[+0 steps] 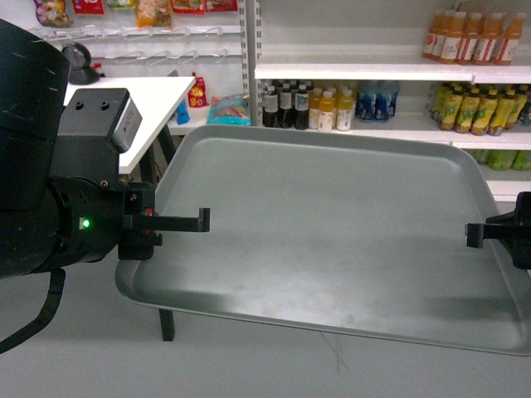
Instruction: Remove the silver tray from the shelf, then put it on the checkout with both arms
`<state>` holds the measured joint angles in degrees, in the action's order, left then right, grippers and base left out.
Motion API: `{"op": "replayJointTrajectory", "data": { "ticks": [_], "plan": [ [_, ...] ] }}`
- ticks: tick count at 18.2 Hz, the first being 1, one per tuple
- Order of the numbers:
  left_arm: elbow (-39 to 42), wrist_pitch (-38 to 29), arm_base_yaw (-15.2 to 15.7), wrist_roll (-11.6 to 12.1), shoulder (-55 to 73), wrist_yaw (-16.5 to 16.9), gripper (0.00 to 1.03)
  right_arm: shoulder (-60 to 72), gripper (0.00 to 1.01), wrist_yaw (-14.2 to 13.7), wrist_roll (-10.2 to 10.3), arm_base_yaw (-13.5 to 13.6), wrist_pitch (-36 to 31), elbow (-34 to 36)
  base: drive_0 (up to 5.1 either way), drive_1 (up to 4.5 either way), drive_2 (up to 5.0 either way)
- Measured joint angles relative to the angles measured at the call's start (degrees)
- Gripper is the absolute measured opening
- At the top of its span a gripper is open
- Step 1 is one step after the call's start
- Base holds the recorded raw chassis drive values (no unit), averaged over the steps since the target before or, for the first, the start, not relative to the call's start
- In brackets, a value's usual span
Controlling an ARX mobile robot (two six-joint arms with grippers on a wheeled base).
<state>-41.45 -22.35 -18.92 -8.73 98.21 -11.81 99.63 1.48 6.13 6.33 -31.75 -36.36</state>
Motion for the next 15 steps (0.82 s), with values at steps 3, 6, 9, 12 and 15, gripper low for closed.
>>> {"op": "replayJointTrajectory", "data": {
  "ticks": [3,6,9,12,15],
  "plan": [
    [0.00,0.02,0.00,0.02,0.00,-0.02,0.03,0.00,0.03,-0.02,0.00,0.00,0.09,-0.02,-5.1,2.40,2.4],
    [0.00,0.20,0.00,0.02,0.00,0.00,0.03,0.00,0.03,0.00,0.02,0.00,0.17,0.00,-5.1,2.40,2.4],
    [0.00,0.39,0.00,0.02,0.00,-0.04,0.03,0.00,0.03,0.02,0.02,0.00,0.39,0.00,-5.1,2.40,2.4],
    [0.00,0.13,0.00,0.04,0.00,-0.04,0.03,0.00,0.03,0.00,0.00,0.00,0.26,0.00,-5.1,2.40,2.4],
    [0.00,0.09,0.00,0.04,0.00,-0.04,0.03,0.00,0.03,-0.02,0.00,-0.02,0.33,0.00,-5.0,2.44,2.4]
  ]
}}
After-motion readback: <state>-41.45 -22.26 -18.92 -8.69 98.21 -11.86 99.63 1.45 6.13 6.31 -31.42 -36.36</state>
